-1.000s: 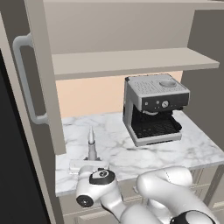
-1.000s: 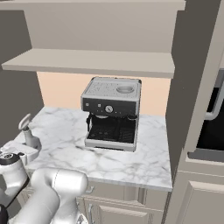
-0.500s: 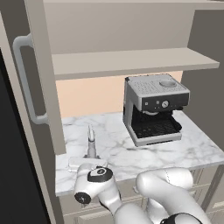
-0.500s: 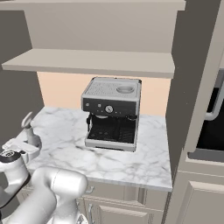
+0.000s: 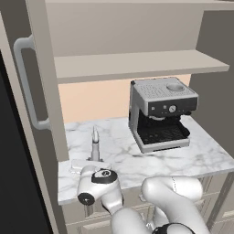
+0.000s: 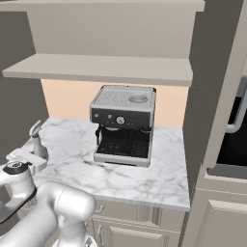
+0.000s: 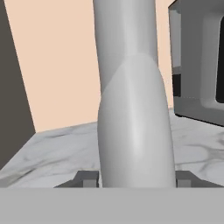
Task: Move the cutting board and knife to the sink. Then move spray from the cabinet to the counter.
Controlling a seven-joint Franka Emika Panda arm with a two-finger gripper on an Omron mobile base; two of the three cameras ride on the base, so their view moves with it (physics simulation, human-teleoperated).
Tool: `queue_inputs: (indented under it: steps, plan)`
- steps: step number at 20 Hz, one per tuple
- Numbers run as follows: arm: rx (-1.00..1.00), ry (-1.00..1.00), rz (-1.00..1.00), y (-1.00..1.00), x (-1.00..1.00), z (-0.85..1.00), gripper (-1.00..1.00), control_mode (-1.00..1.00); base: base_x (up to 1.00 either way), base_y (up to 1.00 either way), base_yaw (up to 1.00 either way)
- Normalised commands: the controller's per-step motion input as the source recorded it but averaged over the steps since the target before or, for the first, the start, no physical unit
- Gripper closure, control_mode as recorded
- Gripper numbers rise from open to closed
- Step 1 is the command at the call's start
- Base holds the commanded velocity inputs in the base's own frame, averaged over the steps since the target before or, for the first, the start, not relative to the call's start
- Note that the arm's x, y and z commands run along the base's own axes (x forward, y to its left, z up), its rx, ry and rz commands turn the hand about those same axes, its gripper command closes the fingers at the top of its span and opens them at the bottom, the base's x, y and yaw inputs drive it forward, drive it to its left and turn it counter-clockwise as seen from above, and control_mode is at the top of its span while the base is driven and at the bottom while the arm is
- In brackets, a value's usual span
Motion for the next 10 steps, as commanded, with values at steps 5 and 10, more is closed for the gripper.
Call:
queue_inputs:
  steps: [5, 10]
  plan:
    - [0.06, 0.00, 0.00, -0.03, 0.10, -0.36, 1.00, -1.00, 0.00, 0.00, 0.00]
    - [0.07, 0.00, 0.00, -0.09, 0.07, -0.36, -1.00, -1.00, 0.00, 0.00, 0.00]
